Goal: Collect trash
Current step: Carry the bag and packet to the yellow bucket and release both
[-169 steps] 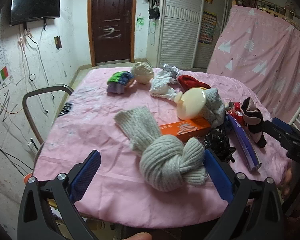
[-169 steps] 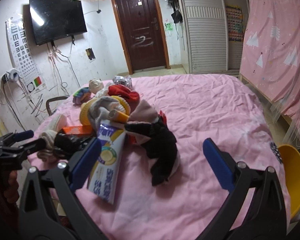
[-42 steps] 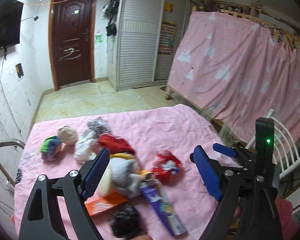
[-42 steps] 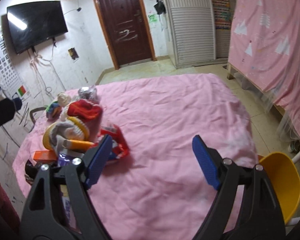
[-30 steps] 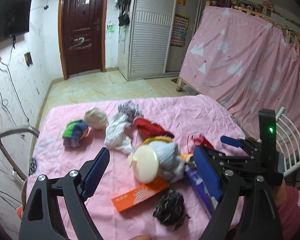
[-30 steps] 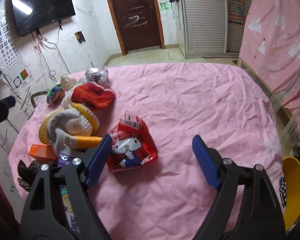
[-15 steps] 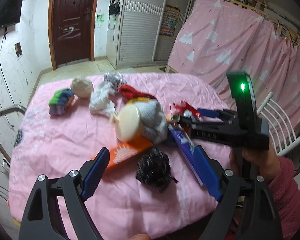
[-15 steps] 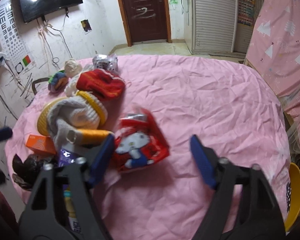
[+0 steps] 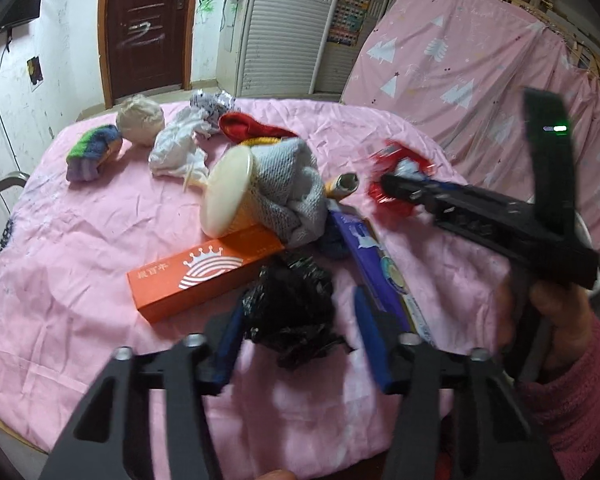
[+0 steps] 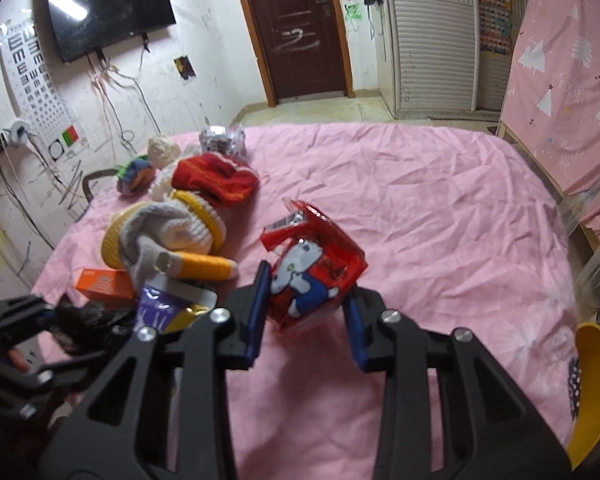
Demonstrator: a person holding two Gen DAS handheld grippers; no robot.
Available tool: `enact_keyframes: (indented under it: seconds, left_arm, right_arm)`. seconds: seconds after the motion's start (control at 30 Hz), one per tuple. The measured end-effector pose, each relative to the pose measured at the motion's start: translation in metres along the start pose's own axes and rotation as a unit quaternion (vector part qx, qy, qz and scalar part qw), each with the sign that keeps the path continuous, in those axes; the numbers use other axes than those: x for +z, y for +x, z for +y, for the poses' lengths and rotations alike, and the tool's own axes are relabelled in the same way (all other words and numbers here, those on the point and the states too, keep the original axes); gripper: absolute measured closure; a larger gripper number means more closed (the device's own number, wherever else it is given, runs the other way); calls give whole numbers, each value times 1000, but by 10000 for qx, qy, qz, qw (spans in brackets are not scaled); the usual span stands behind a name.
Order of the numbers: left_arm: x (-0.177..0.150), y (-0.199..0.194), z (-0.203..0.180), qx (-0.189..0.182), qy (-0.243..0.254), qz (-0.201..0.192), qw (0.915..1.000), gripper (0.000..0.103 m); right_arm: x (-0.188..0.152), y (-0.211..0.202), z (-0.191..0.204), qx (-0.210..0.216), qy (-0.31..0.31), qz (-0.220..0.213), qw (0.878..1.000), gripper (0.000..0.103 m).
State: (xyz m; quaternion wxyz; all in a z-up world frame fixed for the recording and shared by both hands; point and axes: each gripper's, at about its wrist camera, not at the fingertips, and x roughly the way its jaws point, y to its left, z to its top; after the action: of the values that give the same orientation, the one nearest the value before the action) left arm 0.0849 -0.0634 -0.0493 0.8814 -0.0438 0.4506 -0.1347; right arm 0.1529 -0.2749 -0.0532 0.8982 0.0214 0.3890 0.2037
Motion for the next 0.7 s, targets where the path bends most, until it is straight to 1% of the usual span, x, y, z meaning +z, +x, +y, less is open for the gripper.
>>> enact_keyframes:
  seconds: [0.13, 0.27, 0.43, 0.57, 0.7]
  left_arm:
    - [-3, 1, -4, 55, 18, -59, 10000, 80]
    - [-1, -10, -8, 163, 46, -223, 9996, 80]
    - [10, -30, -16, 240, 104, -470, 9986, 80]
    - [22, -44, -28, 192, 243, -653, 9974, 80]
    - [38, -46, -55, 15, 431, -750, 9962, 80]
  right_arm:
    - [-1, -16, -10, -24, 96, -166, 9998, 70]
    - [-2, -28, -22, -86, 202, -299, 9993, 70]
    - [-4, -43, -39, -139, 362, -465, 9982, 70]
    - [-6, -58, -55, -209, 485, -619, 9967, 70]
    - [-12, -80, -75, -362, 655, -804, 9939, 70]
